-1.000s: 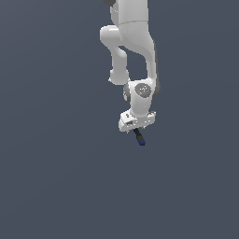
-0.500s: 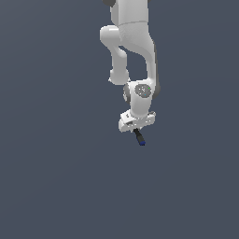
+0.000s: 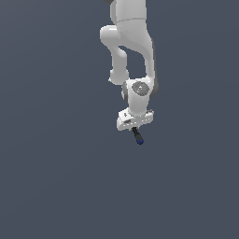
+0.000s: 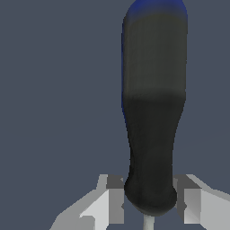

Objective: Pick up the object and move it to a goal position.

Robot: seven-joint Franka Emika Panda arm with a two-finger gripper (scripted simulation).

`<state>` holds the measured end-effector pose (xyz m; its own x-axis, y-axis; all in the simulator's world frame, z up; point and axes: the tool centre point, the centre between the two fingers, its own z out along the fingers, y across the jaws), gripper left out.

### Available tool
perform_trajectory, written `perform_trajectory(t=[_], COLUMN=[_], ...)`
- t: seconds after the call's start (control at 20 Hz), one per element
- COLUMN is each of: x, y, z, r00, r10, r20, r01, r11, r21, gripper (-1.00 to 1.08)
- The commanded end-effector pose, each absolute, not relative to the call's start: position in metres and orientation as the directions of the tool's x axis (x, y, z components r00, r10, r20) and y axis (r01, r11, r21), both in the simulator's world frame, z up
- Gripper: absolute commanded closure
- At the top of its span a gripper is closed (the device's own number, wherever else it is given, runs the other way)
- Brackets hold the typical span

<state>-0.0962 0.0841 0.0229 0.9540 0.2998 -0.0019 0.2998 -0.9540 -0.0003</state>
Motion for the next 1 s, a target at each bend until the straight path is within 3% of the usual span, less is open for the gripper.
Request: perform_trajectory(t=[0.0,0.4,0.95], x=[-0.098,-0.115,-0.147], y=[0.075,0.023,-0.082], z=[0.03,0.067,0.144], r00=[0.954,0.954,0.954], r10=[0.299,0.299,0.299], r20=[0.0,-0.001,0.001], r01=[0.299,0.299,0.299], r11=[-0.954,-0.954,-0.954], r21=[0.0,0.001,-0.002], gripper=[1.08,1.08,1.08])
